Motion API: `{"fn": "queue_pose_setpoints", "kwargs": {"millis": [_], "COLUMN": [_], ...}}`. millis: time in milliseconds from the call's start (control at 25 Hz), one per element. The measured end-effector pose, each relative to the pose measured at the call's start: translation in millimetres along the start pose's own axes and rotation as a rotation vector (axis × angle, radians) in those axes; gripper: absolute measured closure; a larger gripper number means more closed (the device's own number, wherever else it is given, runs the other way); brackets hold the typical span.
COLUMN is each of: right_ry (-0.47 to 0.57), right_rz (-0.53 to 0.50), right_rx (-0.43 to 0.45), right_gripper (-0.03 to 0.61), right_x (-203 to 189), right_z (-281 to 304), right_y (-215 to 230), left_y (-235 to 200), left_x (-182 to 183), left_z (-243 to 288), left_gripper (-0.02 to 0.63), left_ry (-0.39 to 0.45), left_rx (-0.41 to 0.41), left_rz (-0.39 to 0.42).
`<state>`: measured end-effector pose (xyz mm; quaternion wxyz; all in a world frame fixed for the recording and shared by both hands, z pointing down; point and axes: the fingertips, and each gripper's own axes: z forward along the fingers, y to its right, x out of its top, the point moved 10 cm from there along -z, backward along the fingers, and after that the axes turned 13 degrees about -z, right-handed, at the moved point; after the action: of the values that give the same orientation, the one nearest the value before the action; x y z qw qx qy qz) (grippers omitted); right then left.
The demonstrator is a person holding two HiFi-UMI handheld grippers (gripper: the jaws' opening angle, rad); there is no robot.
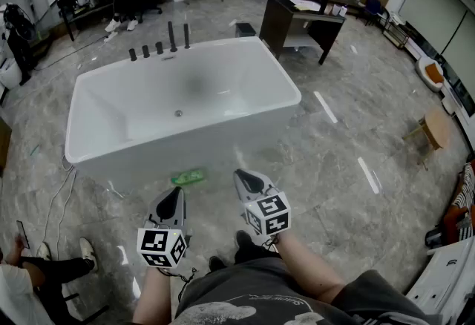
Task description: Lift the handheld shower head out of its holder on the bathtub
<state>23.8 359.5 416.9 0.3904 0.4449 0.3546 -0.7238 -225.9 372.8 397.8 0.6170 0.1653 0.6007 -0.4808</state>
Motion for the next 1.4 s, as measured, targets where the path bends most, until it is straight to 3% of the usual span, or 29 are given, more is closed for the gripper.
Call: {"fn": "queue_pose_setpoints", "kwargs": {"millis": [440,720,1000,1400], "right_ry": [0.013,0.035,0.075,0.093], "right_rz": [-0.006,0.023,0.111,0.103], "right_rx": [0.0,0.001,-0.011,0.09], "right_gripper": [0.541,0.541,0.54,0.538], "right_x": [3,-8,-19,-12], "right_z": [-19,-20,10,98], "right_y": [-16,-2,55,170], "left_y": [6,0,-4,2], "left_x": [-2,-12,1,35], "left_z": [-25,-8,44,164], "left_gripper": [0.598,0.598,0.598,0.597], "left_ry": [0.014,-0.01,0.002,0.05], "left_rx": [0.003,0.0,0.04,0.122], "left_rz": [-0.004,-0.03,-0.039,-0.038]}}
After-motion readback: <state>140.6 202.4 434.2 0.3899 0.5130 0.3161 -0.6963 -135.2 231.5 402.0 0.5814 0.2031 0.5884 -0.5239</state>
